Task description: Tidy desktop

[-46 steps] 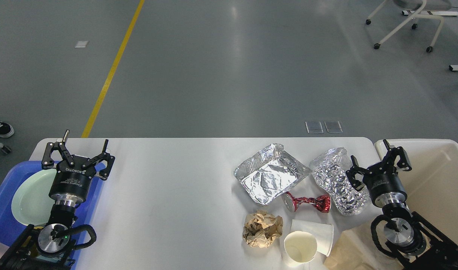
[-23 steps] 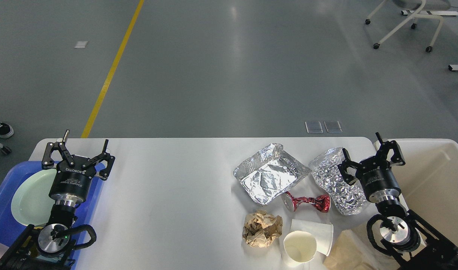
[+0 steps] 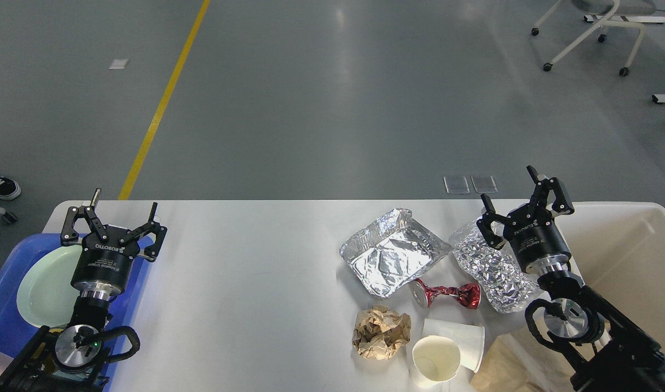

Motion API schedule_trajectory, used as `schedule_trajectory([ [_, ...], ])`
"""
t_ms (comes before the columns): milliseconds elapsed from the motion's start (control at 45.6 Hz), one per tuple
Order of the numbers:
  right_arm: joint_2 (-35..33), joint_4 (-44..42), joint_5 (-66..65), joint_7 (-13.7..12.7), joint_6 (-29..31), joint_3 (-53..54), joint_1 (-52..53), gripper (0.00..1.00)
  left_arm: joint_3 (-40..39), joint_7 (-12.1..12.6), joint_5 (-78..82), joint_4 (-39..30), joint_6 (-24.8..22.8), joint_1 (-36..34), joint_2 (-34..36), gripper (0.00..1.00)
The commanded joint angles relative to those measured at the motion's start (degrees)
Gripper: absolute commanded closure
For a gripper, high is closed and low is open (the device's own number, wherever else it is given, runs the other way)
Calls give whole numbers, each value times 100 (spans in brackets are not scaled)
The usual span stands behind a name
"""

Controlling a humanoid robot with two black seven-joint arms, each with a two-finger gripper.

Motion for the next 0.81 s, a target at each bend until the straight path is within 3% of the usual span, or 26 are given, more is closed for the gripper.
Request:
schedule_trajectory([
  [0,-51,75,19,29,608,-53,-75,0,0,0,0,-4,6,0,0,4],
  [153,-964,22,98,29,1654,-1054,267,0,0,0,0,5,6,0,0,4],
  [504,-2450,-136,379,21,1673,-4655,2753,0,0,0,0,5,6,0,0,4],
  [789,-2547,-136,1073,12,1708,-9120,5925,0,0,0,0,-4,6,0,0,4],
])
